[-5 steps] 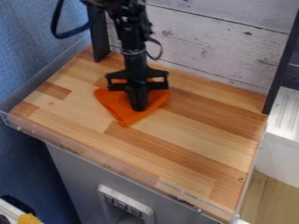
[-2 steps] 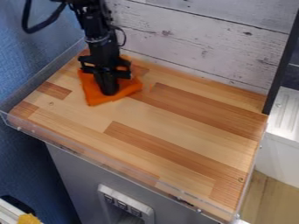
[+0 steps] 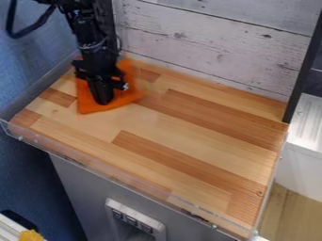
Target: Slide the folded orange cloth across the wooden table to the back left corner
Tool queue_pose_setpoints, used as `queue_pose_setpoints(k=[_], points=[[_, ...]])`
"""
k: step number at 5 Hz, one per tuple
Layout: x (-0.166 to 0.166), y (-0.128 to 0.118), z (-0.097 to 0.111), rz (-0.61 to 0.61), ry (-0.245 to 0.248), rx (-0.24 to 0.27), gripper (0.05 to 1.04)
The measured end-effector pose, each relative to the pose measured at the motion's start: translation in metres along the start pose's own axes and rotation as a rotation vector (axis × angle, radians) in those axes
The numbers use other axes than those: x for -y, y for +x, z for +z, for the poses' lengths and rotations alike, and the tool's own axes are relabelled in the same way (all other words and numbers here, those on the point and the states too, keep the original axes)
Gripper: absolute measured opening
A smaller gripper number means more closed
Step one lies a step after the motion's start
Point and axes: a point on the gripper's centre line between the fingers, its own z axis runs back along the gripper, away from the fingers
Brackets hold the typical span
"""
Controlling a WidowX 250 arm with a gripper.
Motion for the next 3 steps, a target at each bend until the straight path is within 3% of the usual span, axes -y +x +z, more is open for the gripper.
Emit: queue_pose_setpoints(k=[3], points=[[-0.009,-0.014,0.0,-0.041,0.035,-0.016,0.079]])
